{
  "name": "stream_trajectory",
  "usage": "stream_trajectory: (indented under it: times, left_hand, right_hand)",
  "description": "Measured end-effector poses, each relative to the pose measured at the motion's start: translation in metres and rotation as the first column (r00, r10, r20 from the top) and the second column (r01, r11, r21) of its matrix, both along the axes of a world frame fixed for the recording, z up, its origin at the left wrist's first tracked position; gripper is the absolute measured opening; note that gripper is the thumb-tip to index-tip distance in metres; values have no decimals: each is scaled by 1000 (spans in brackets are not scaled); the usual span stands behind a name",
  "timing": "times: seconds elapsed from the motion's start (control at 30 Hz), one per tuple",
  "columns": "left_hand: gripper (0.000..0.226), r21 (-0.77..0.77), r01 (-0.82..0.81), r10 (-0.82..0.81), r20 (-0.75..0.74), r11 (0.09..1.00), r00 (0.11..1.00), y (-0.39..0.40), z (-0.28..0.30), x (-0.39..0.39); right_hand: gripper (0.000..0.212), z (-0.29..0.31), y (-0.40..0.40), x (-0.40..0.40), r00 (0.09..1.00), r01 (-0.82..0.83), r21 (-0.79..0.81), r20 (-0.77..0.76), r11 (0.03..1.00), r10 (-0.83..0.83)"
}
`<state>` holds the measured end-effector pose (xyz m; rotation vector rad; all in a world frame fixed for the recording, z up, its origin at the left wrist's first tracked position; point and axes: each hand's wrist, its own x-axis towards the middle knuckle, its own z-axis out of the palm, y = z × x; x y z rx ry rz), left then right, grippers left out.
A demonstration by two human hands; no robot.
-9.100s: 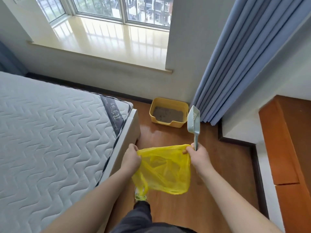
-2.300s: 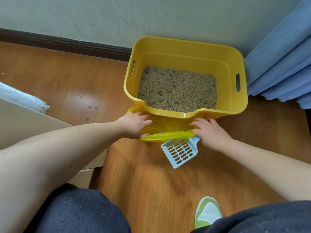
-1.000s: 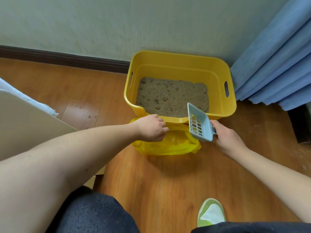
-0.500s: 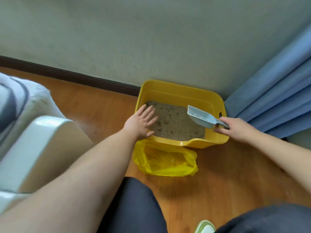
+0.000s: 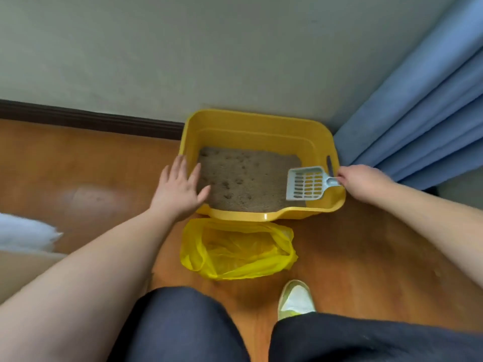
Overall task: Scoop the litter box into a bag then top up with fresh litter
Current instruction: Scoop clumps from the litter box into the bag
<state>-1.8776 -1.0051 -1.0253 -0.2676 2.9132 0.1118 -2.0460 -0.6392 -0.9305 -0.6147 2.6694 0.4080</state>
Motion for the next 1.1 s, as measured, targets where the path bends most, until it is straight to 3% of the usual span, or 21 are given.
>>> stream_trajectory:
  times: [0.17, 0.4, 0.7, 0.83, 1.1]
  left_hand:
    - [86, -9, 32, -32, -42, 999, 999, -8, -9, -5]
    - [94, 1, 31, -31, -85, 1000, 996, 1, -14, -6]
    - [82, 37, 25, -19, -153, 999, 988, 3, -17, -3]
    - [85, 71, 17, -8, -136, 997, 991, 3, -13, -3]
    - [83, 92, 9, 7, -167, 996, 986, 4, -14, -5]
  right_hand:
    - [24, -31, 2, -24, 982, -173, 208, -32, 963, 184]
    - [23, -53, -55, -40, 975, -195, 384, -23, 903, 221]
    - [34, -93, -53, -60, 983, 61, 193, 160, 979, -93]
    - [30, -113, -61, -55, 955, 81, 52, 283, 995, -93]
    - [24, -147, -79, -32, 970, 90, -225, 243, 970, -34]
